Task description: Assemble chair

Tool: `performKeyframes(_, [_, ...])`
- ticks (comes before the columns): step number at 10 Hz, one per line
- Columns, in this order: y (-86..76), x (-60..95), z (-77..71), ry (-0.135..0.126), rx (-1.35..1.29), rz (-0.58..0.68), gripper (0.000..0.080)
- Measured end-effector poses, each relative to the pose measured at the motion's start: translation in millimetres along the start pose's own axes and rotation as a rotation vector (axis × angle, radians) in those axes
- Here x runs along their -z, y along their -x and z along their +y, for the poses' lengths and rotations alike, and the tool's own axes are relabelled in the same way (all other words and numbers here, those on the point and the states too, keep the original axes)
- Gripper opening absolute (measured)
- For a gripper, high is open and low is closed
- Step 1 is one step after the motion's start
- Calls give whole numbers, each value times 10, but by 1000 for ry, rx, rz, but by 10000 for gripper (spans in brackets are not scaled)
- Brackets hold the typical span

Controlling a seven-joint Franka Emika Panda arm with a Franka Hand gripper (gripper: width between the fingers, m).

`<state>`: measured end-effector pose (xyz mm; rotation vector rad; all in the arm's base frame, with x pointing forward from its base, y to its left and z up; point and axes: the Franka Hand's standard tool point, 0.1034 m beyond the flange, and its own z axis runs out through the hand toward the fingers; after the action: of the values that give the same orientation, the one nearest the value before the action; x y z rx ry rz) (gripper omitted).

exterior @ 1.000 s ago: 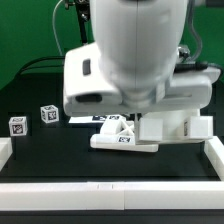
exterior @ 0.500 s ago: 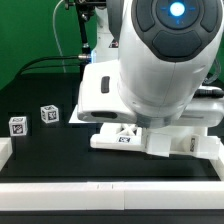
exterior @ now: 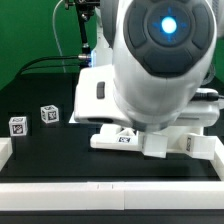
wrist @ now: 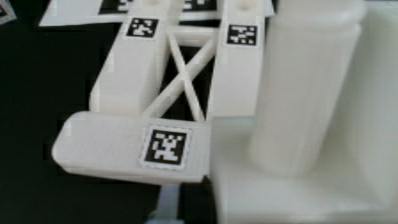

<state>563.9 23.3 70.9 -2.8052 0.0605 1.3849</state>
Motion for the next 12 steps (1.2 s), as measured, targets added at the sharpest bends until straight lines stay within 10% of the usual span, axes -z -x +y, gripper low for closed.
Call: performKeyframes(12, [-97,-202,-30,-8,-168,-16,31])
